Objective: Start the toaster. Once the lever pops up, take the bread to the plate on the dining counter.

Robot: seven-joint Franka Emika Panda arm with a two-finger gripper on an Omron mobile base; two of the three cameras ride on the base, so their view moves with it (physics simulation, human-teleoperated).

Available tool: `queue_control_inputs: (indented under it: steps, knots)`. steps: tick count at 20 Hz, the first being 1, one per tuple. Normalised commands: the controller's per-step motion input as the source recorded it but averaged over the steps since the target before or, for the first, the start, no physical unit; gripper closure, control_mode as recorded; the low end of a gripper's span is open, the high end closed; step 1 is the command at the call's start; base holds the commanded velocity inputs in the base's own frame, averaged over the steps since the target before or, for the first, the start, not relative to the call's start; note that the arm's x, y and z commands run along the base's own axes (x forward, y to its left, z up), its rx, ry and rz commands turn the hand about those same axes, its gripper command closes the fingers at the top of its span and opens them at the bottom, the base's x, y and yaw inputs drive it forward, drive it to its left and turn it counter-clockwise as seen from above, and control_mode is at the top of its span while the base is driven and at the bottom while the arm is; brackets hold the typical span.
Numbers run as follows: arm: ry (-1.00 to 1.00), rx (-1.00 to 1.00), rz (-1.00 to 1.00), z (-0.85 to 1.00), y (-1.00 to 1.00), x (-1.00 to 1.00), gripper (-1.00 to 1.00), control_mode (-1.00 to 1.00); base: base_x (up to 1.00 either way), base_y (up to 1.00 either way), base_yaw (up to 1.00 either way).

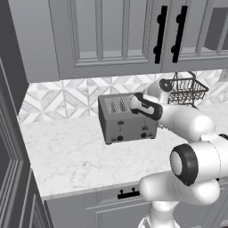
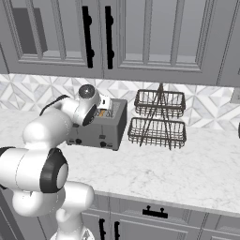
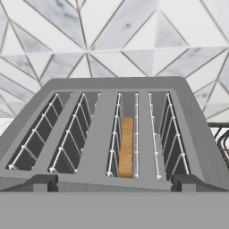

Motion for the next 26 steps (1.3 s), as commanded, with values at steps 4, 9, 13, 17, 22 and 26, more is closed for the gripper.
queue_control_inputs:
  steps: [4, 9, 13, 17, 22, 26]
  knots:
    - [0.0, 0.0, 0.0, 0.0, 0.0, 0.0, -1.0, -1.0, 0.0, 0.0, 0.0]
    - [0.0, 0.0, 0.0, 0.0, 0.0, 0.0, -1.0, -1.0, 0.0, 0.0, 0.0]
    - [0.0, 0.0, 0.0, 0.0, 0.0, 0.0, -1.0, -1.0, 0.0, 0.0, 0.0]
    - [0.0, 0.0, 0.0, 0.0, 0.0, 0.0, -1.0, -1.0, 0.0, 0.0, 0.0]
    - [0.0, 0.0, 0.0, 0.0, 0.0, 0.0, -1.0, -1.0, 0.0, 0.0, 0.0]
    - [0.0, 0.0, 0.0, 0.0, 0.0, 0.0, -1.0, -1.0, 0.0, 0.0, 0.0]
